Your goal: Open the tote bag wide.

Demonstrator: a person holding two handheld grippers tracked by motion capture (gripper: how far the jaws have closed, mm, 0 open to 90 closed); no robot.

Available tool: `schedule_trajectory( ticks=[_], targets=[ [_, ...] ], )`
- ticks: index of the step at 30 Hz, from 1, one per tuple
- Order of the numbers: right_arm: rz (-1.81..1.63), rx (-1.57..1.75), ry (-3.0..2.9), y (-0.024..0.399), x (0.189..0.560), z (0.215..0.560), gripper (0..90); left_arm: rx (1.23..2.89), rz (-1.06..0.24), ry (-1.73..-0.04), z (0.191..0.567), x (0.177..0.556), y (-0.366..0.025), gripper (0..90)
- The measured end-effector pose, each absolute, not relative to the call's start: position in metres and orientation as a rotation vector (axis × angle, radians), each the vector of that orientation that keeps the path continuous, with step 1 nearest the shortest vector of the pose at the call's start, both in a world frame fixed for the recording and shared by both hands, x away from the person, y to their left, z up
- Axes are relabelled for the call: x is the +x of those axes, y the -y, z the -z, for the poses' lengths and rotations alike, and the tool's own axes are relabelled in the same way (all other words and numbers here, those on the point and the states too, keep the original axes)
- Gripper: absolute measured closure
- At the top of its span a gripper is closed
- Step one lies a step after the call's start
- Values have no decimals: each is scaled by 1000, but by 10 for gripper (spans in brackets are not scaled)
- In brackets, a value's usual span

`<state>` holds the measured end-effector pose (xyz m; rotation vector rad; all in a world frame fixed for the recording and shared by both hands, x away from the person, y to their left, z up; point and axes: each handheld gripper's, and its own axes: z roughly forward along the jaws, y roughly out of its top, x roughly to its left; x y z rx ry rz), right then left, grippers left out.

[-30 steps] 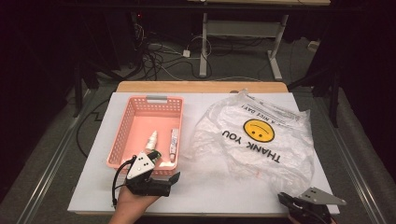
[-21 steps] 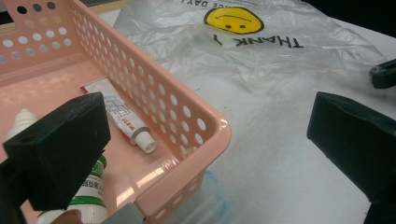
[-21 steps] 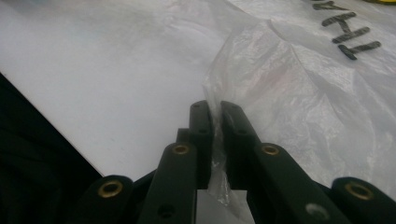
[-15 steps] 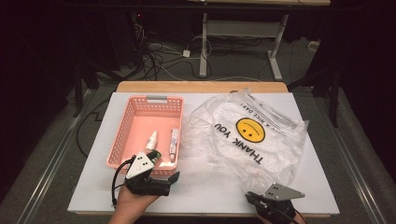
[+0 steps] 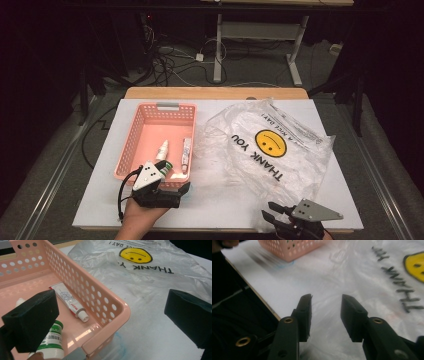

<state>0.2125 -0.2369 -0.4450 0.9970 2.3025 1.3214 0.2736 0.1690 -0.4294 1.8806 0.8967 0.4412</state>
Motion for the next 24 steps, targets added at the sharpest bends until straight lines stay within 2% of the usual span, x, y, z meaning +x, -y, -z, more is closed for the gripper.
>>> schedule_trajectory(
  ticks=[10, 12, 17, 21, 23, 24],
  targets=[
    [-1329, 1004, -2253, 249, 236, 432, 524, 1883, -486, -910, 429, 274, -169, 0],
    [-1315, 1014, -2258, 249, 249, 433, 426, 1885, -489, -907, 429, 274, -169, 0],
    [-1303, 1015, -2250, 242, 286, 441, 283, 1892, -474, -910, 429, 274, -169, 0],
    [-1287, 999, -2244, 237, 300, 441, 221, 1899, -465, -918, 429, 275, -169, 0],
    [-1280, 993, -2239, 233, 313, 441, 149, 1906, -441, -911, 429, 276, -169, 0],
    [-1280, 993, -2239, 233, 313, 441, 149, 1908, -439, -909, 429, 276, -169, 0]
  ],
)
